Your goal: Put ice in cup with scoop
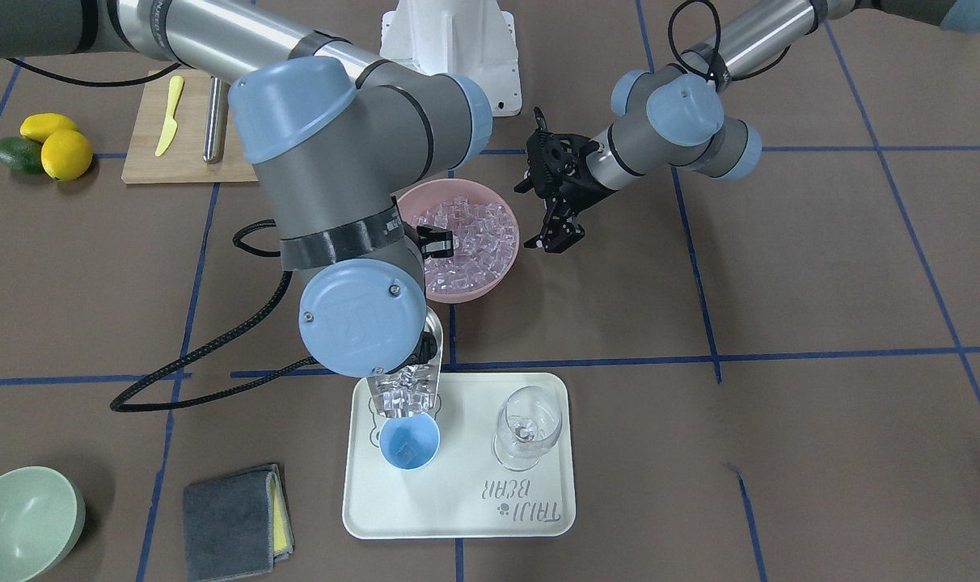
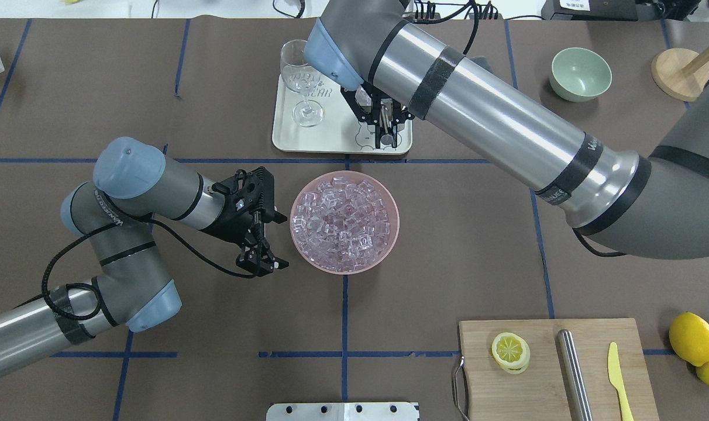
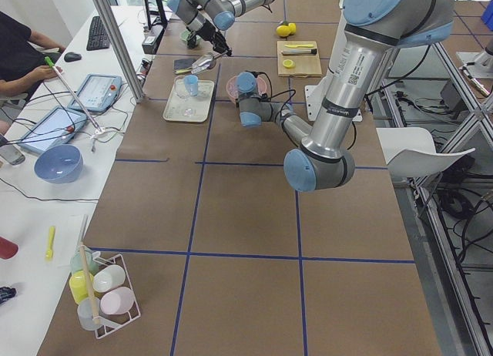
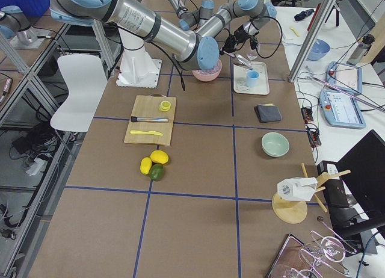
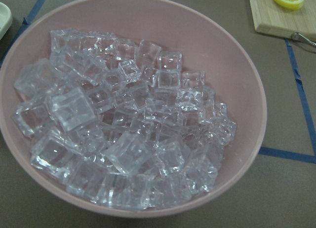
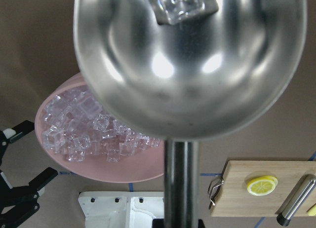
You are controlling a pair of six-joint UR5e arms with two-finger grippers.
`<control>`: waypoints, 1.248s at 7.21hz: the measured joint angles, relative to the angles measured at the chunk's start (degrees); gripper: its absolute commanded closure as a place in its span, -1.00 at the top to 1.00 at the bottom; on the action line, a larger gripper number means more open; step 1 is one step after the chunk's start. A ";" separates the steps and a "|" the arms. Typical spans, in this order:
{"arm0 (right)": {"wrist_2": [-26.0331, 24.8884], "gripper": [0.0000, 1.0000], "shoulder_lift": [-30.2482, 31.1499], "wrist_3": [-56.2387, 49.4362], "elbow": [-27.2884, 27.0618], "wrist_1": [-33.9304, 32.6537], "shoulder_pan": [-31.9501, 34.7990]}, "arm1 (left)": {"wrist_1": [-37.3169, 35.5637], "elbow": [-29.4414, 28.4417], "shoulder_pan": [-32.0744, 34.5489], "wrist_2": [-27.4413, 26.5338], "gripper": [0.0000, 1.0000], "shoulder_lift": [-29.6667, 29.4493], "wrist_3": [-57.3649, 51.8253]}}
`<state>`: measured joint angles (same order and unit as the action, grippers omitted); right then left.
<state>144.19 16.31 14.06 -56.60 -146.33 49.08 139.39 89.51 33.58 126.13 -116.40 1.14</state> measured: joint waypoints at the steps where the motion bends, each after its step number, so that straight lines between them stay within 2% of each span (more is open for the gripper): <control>1: -0.19 -1.00 -0.29 -0.22 0.14 -0.24 0.13 | 0.00 0.15 0.00 0.00 1.00 0.02 0.00; 5: -0.69 -1.00 -0.11 -2.28 0.28 -0.44 0.05 | 0.00 0.38 0.00 0.00 1.00 -0.04 0.00; 7: -0.81 -1.00 0.49 -2.33 -1.39 -0.54 0.02 | 0.00 0.49 -0.06 0.05 1.00 -0.08 0.06; 8: -1.18 -1.00 2.80 -2.11 -5.73 -1.02 0.01 | 0.00 0.57 -0.07 0.07 1.00 -0.14 0.08; 9: -1.71 -1.00 7.93 -1.55 -14.14 -1.76 0.08 | -0.02 0.62 -0.08 0.08 1.00 -0.21 0.09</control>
<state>142.48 24.24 12.51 -70.74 -148.10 49.16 139.37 90.13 33.49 126.21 -116.61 1.23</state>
